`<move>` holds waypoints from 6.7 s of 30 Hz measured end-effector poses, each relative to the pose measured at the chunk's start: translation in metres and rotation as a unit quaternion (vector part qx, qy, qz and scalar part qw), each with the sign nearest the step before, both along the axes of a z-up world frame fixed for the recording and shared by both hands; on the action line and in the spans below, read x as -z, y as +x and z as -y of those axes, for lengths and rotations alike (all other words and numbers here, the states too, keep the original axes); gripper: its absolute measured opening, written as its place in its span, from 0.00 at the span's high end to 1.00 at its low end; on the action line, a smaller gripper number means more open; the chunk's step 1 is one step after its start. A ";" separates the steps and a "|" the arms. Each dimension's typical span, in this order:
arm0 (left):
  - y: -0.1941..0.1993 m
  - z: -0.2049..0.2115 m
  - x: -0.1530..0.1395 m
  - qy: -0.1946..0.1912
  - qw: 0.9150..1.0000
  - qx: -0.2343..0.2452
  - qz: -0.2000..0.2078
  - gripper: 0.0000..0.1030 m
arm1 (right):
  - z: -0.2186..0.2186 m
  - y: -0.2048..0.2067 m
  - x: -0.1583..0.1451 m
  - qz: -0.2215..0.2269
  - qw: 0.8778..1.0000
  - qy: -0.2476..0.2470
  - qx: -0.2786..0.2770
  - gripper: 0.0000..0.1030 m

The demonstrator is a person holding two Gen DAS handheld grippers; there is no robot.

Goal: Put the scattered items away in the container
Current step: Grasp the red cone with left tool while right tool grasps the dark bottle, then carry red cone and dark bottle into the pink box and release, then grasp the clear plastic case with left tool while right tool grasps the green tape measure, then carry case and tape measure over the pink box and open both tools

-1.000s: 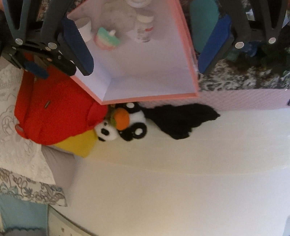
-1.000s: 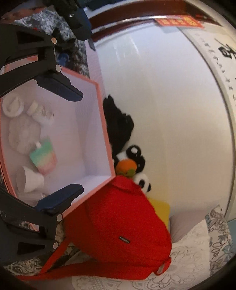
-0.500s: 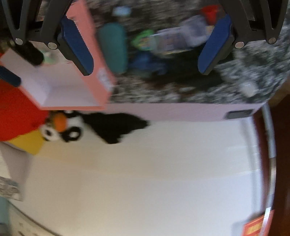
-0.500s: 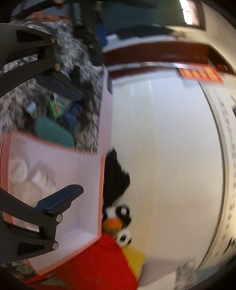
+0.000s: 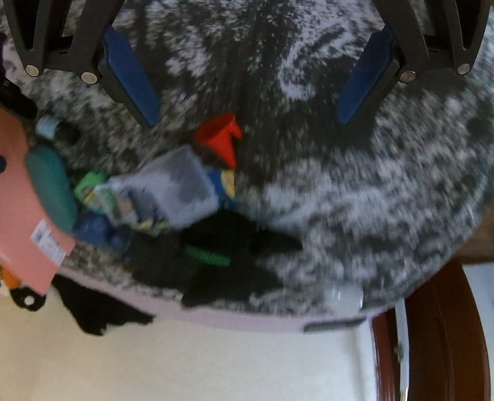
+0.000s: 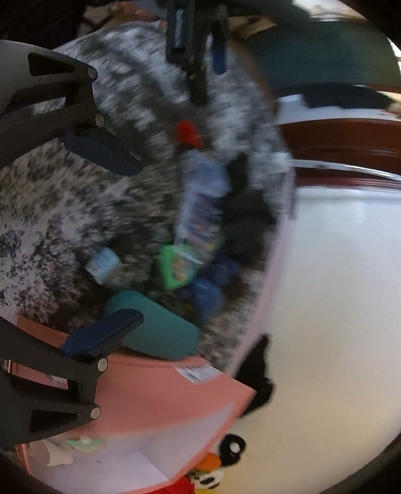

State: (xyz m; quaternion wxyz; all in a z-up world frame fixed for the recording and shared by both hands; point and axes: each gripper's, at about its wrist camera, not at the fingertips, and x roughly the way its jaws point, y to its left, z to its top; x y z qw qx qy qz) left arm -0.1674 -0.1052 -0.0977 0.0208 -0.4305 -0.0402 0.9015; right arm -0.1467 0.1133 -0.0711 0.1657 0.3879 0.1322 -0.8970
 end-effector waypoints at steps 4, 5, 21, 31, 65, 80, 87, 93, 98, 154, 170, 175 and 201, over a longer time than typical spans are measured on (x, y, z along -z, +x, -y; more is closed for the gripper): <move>-0.008 -0.009 0.021 0.005 1.000 0.015 0.007 0.07 | -0.002 -0.013 0.036 0.056 0.998 0.036 0.008 0.23; -0.011 -0.013 0.025 0.000 1.000 0.020 0.008 0.07 | -0.002 -0.015 0.044 0.068 0.997 0.043 0.010 0.23; -0.030 -0.032 0.037 -0.014 0.995 0.094 0.016 0.66 | -0.023 -0.040 0.060 0.132 0.991 -0.018 0.020 0.71; 0.009 -0.039 -0.018 -0.023 0.992 0.110 -0.053 0.66 | -0.015 -0.022 0.027 0.112 0.992 -0.064 0.002 0.75; 0.108 -0.217 -0.163 0.004 0.945 0.257 -0.204 0.66 | -0.145 0.130 -0.128 -0.063 0.985 -0.162 0.021 0.75; 0.098 -0.329 -0.184 0.054 0.917 0.328 -0.220 0.66 | -0.276 0.150 -0.160 -0.152 0.954 -0.176 0.188 0.75; 0.051 -0.357 -0.169 0.057 0.930 0.313 -0.186 0.65 | -0.325 0.126 -0.156 -0.167 0.930 -0.190 0.265 0.75; 0.002 -0.351 -0.131 0.091 0.954 0.269 -0.099 0.14 | -0.337 0.063 -0.121 -0.100 0.937 -0.186 0.277 0.63; 0.005 -0.319 -0.145 0.089 0.960 0.233 -0.131 0.13 | -0.344 0.052 -0.112 -0.109 0.918 -0.210 0.317 0.18; -0.057 -0.034 0.012 0.055 0.998 -0.037 0.019 0.47 | 0.003 -0.080 0.045 0.065 0.997 0.008 -0.028 0.42; 0.047 -0.045 -0.084 0.029 0.997 0.009 -0.077 0.47 | -0.011 0.033 -0.044 0.008 0.998 -0.049 -0.049 0.42; 0.069 -0.067 -0.102 0.024 0.995 0.030 -0.096 0.47 | -0.023 0.064 -0.065 -0.005 0.996 -0.068 -0.049 0.42; 0.124 -0.271 -0.196 0.087 0.953 0.225 -0.183 0.47 | -0.213 0.181 -0.177 -0.117 0.980 -0.123 0.102 0.42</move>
